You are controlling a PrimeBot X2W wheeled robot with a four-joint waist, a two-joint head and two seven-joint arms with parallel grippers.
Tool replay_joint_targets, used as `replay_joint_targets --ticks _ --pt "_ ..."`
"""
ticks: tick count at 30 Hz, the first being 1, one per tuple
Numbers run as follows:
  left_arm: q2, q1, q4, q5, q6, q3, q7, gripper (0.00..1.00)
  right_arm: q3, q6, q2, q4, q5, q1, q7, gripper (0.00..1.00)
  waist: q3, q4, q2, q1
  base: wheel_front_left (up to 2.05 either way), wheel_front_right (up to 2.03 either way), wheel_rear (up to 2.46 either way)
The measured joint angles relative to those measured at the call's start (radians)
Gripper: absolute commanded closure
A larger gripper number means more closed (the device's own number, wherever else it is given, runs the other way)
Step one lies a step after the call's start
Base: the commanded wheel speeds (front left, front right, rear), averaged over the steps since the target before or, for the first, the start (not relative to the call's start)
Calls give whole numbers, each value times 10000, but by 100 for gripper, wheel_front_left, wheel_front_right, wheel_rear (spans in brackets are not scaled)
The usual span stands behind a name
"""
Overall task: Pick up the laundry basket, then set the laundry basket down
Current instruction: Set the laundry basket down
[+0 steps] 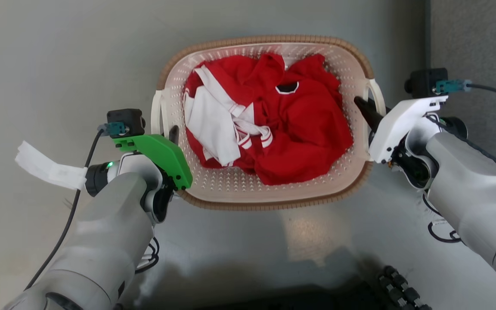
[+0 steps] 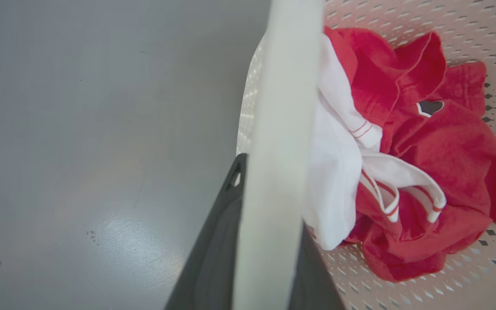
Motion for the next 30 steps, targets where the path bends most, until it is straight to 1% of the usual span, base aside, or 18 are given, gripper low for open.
replay_joint_targets --ticks 4,13,24,30 --pt "6 -59 4 -2 56 -44 -274 100 71 0 2 -21 0 -115 -245 100 428 -9 0 -1 0 0 0" --pt "12 -231 107 -6 136 -174 -464 100 178 0 13 -42 8 -198 -571 100 924 -4 0 0 0 0 0" --pt "29 -585 174 -6 215 -326 -669 100 326 -2 2 -44 127 -467 -848 100 1400 -27 0 0 0 0 0" --pt "29 -585 217 -12 215 -460 -700 99 433 -2 15 27 286 -467 -886 100 1448 -36 0 0 0 0 0"
